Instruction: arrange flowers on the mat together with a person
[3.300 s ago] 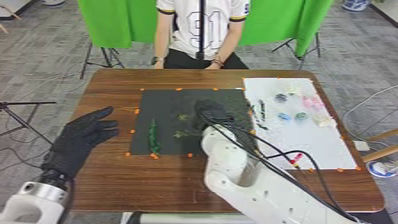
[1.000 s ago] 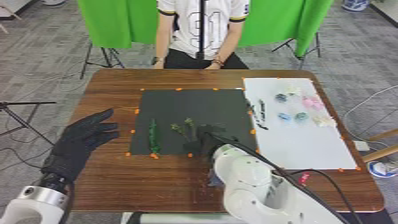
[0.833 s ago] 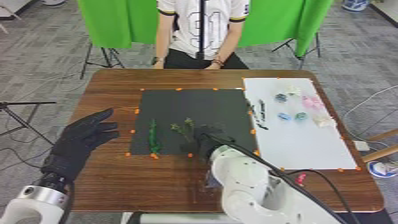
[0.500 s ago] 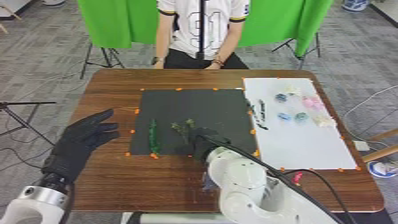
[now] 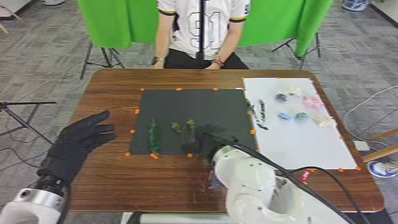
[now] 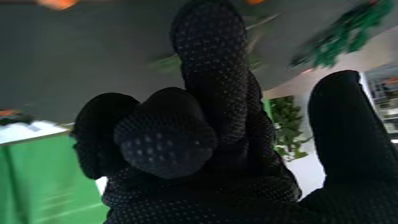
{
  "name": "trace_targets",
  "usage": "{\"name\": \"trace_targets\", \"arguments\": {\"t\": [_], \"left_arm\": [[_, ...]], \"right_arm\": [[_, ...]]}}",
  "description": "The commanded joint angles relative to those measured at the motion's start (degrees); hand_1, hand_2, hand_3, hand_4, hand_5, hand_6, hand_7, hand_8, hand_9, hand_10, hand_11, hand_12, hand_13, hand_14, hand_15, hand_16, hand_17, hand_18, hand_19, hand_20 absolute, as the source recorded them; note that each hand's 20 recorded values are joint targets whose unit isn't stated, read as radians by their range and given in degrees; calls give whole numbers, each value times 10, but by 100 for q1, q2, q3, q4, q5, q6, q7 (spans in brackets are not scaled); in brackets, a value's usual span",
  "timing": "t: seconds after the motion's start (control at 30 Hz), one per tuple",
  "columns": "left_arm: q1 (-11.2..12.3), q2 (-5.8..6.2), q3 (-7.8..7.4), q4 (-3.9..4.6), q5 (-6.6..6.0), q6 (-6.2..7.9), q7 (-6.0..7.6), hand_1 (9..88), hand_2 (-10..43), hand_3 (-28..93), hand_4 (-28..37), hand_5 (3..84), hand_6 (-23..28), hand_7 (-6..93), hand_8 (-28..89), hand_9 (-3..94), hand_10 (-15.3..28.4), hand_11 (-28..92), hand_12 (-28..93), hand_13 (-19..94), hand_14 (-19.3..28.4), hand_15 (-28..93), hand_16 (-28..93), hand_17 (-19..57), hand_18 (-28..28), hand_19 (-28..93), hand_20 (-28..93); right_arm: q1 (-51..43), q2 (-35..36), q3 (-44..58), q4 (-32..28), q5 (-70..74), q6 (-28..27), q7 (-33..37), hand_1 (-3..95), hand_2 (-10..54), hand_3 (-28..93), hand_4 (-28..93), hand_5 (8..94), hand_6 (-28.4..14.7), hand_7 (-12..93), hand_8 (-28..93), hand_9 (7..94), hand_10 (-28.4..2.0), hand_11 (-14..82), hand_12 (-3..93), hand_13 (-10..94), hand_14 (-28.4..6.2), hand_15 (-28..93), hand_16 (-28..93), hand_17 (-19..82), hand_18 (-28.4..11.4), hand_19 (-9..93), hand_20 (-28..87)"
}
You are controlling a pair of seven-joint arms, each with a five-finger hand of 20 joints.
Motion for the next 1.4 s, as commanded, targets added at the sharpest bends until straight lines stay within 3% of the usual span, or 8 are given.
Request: {"name": "trace_targets", "arguments": {"t": [0.03, 0.17, 0.3, 0.5, 0.57, 0.9, 1.17, 1.4], "left_arm": [[243, 36, -57, -66, -68, 123, 375, 228, 69, 782, -274, 368, 102, 148, -103, 341, 215, 360, 96, 242, 276, 641, -133, -76, 251, 609, 86], [398, 205, 7, -120, -211, 504, 1008, 216, 66, 776, -279, 363, 98, 147, -103, 327, 208, 347, 93, 240, 277, 638, -134, -77, 253, 607, 85], [342, 296, 86, -133, -315, 727, 1393, 206, 60, 773, -281, 347, 84, 145, -103, 305, 197, 325, 91, 229, 270, 627, -133, -79, 254, 592, 81], [262, 210, 17, -66, -311, 694, 1425, 188, 52, 771, -282, 330, 68, 150, -103, 277, 179, 298, 98, 200, 251, 585, -127, -91, 253, 551, 73], [263, 197, 59, -40, -374, 797, 1511, 183, 49, 770, -282, 327, 65, 150, -105, 272, 177, 293, 100, 192, 247, 573, -124, -94, 252, 541, 71], [507, -141, -82, -36, -365, 618, 1404, 174, 48, 768, -283, 330, 64, 148, -101, 302, 190, 315, 116, 208, 253, 593, -99, -84, 259, 563, 104], [447, -34, 2, -22, -430, 702, 1570, 172, 49, 768, -283, 327, 64, 146, -102, 296, 185, 306, 110, 210, 254, 590, -107, -84, 259, 550, 112], [442, 1, 9, -24, -451, 673, 1512, 162, 57, 763, -283, 323, 63, 148, -102, 306, 188, 305, 113, 212, 257, 589, -105, -84, 261, 550, 120]], "right_arm": [[-842, 597, 1448, -467, 610, 922, -418, 259, 119, 511, -153, 763, -64, 98, -95, 892, -175, 280, 202, 858, -87, 622, 194, 607, -196, 931, 90], [-1680, 630, 2571, -687, 1290, 1770, -1181, 247, 130, 512, -155, 668, -74, 89, -90, 767, -209, 245, 179, 734, -162, 604, 144, 474, -241, 925, -117], [-2405, 617, 3313, -756, 2430, 2954, -2127, 205, 139, 570, -178, 604, -72, 94, -90, 661, -226, 225, 166, 620, -208, 615, 117, 376, -268, 881, -159], [-3071, 492, 3858, -603, 4325, 3968, -3438, 172, 150, 653, -214, 542, -60, 115, -98, 553, -235, 211, 161, 483, -236, 613, 81, 216, -284, 710, -13], [-3307, 355, 4157, -544, 4970, 3788, -3791, 168, 149, 664, -221, 531, -57, 117, -100, 540, -236, 205, 158, 461, -242, 603, 76, 180, -284, 660, 17], [-3904, 102, 4748, -412, 6461, 3990, -4802, 153, 131, 714, -249, 483, -39, 132, -111, 476, -224, 186, 157, 390, -239, 574, 79, 106, -284, 544, 129], [-3935, 78, 4844, -396, 6589, 4019, -5172, 147, 124, 722, -249, 470, -33, 130, -106, 465, -220, 179, 159, 382, -237, 569, 81, 97, -284, 531, 142], [-3946, 63, 4874, -401, 6598, 3946, -5219, 144, 123, 727, -250, 469, -30, 131, -108, 469, -218, 182, 160, 384, -237, 568, 83, 95, -284, 526, 156]]}}
